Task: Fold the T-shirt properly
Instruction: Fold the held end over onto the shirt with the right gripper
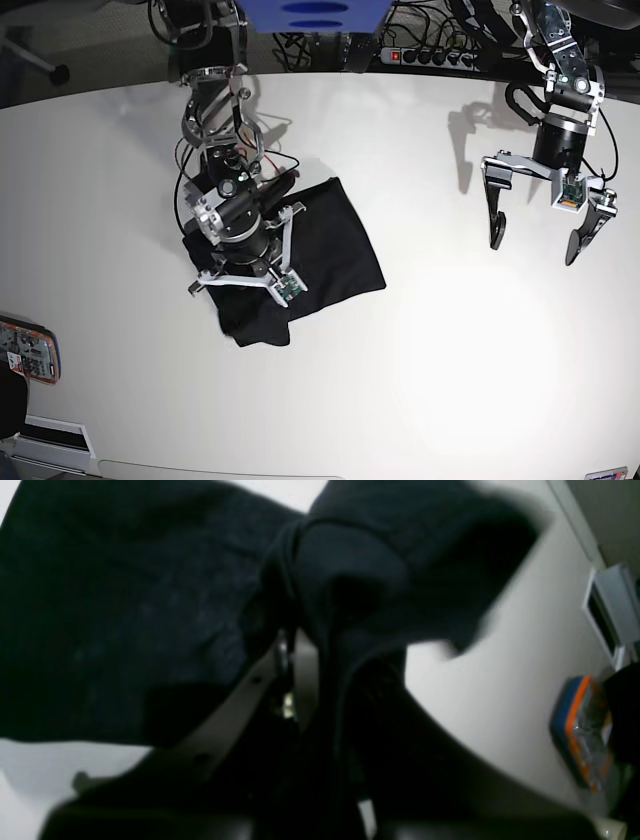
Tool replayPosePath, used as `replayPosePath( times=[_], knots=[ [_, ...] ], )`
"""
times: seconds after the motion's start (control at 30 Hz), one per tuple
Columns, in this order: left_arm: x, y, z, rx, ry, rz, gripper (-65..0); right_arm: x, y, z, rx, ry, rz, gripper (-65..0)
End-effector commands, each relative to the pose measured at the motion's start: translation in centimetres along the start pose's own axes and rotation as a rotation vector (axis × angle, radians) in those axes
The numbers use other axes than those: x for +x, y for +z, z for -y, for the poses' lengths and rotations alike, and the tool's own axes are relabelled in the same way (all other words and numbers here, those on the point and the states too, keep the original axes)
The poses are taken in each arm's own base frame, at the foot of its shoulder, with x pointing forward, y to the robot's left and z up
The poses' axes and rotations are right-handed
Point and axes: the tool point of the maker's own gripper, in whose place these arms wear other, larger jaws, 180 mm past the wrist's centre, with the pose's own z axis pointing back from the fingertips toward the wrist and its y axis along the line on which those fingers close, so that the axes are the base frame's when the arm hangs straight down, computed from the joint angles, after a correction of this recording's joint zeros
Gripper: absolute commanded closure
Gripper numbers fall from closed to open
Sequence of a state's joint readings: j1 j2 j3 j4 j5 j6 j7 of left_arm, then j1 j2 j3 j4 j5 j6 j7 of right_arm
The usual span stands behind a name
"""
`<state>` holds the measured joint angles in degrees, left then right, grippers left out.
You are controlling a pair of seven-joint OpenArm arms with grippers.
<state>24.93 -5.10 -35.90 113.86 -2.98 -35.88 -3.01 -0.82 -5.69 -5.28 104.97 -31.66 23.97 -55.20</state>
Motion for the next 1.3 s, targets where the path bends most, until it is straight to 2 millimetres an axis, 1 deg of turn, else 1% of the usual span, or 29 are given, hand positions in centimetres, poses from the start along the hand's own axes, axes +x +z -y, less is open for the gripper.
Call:
replayPosePath(
  times=[0.0,0.13,0.23,0.33,0.53,0.63,0.73,0.83,1.03,1.1,1.2,1.27],
  knots=[
    [1.4,0.0,-0.2,0.002,-0.006,0.054,-65.0,1.8,0.4,-0.1,-0.003,-0.002,0.062,0.0],
    [1.4,0.0,-0.2,0.001,-0.005,0.054,-65.0,2.1,0.5,-1.4,0.025,0.017,0.071,0.0],
    [1.4,0.0,-0.2,0.001,-0.005,0.054,-65.0,2.9,0.7,-2.2,0.041,0.036,0.089,0.0],
    [1.4,0.0,-0.1,0.000,-0.005,0.054,-65.0,4.1,0.9,-3.4,0.068,0.067,0.125,0.0],
    [1.4,0.0,-0.1,0.000,-0.005,0.054,-65.0,5.5,1.1,-6.0,0.121,0.122,0.156,0.0],
    [1.4,0.0,-0.1,0.000,-0.005,0.054,-65.0,4.9,0.1,-8.7,0.189,0.155,0.145,0.0],
    [1.4,0.0,-0.1,0.000,-0.003,0.055,-65.0,4.0,-1.1,-10.5,0.243,0.159,0.145,0.0],
    [1.4,0.0,-0.1,0.000,-0.005,0.054,-65.0,3.0,-1.7,-11.6,0.275,0.164,0.124,0.0],
    [1.4,0.0,-0.2,0.001,-0.005,0.053,-65.0,2.5,-2.0,-12.1,0.287,0.172,0.102,0.0],
    [1.4,0.0,-0.2,0.001,-0.005,0.053,-65.0,2.4,-1.9,-12.4,0.292,0.188,0.089,-6.4],
    [1.4,0.0,-0.2,0.001,-0.005,0.053,-65.0,4.1,-1.7,-12.7,0.293,0.234,0.127,-15.6],
    [1.4,0.0,-0.1,-0.001,-0.004,0.053,-65.0,4.6,-1.6,-13.0,0.298,0.248,0.141,-20.6]
  ],
)
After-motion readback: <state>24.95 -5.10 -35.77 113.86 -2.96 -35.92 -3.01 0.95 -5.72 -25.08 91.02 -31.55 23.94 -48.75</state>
